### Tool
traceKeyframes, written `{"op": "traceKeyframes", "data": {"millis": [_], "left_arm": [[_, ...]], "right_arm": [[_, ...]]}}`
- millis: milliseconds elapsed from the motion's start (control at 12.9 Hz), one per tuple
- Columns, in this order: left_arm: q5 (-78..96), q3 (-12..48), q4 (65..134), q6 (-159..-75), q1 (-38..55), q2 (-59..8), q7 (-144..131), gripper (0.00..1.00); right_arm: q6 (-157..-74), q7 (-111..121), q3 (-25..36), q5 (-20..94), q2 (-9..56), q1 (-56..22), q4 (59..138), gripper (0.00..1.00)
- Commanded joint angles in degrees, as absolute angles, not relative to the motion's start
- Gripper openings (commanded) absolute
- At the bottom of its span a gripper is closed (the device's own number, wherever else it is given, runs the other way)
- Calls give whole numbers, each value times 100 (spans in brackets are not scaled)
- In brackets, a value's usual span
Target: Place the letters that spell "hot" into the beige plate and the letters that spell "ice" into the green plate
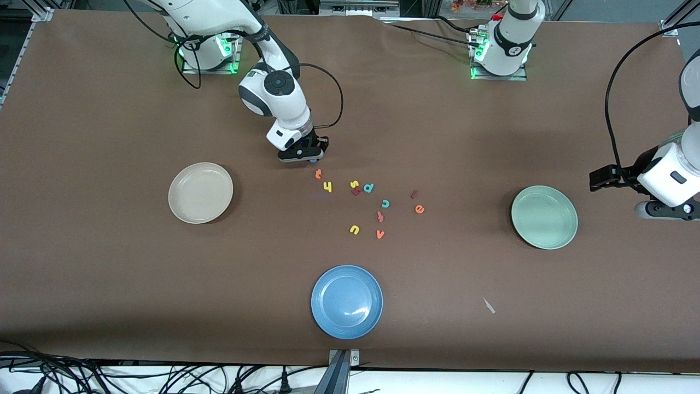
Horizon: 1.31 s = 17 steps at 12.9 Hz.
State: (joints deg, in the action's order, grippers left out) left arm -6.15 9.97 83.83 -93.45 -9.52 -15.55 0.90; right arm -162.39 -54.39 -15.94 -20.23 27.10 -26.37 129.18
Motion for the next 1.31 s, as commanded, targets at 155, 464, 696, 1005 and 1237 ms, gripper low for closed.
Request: {"op": "traceKeyframes", "data": {"millis": [155, 464, 696, 1005, 1237], "left_arm": [[-255, 1011, 8350, -9430, -459, -1775, -1103, 100], [-255, 1019, 8350, -9842, 218, -2196, -3106, 100], [-255, 1011, 8385, -10308, 500, -2574, -4295, 100], [-132, 1020, 8411, -11116, 948, -3127, -5701, 97], [-141, 1011, 8638, -11827, 1142, -3524, -6571, 94]], "right_arm": [[-15710, -5493, -1600, -2188, 2068, -2506, 12964, 13], [-14733, -3925, -1617, -2058, 1232, -1689, 12981, 13], [-14669, -2020, -1582, -1461, 1239, -935, 12929, 13], [-14687, 147, -1292, -923, 1266, -177, 12902, 13], [-14695, 325, -1187, -914, 1336, -70, 12902, 52]]}}
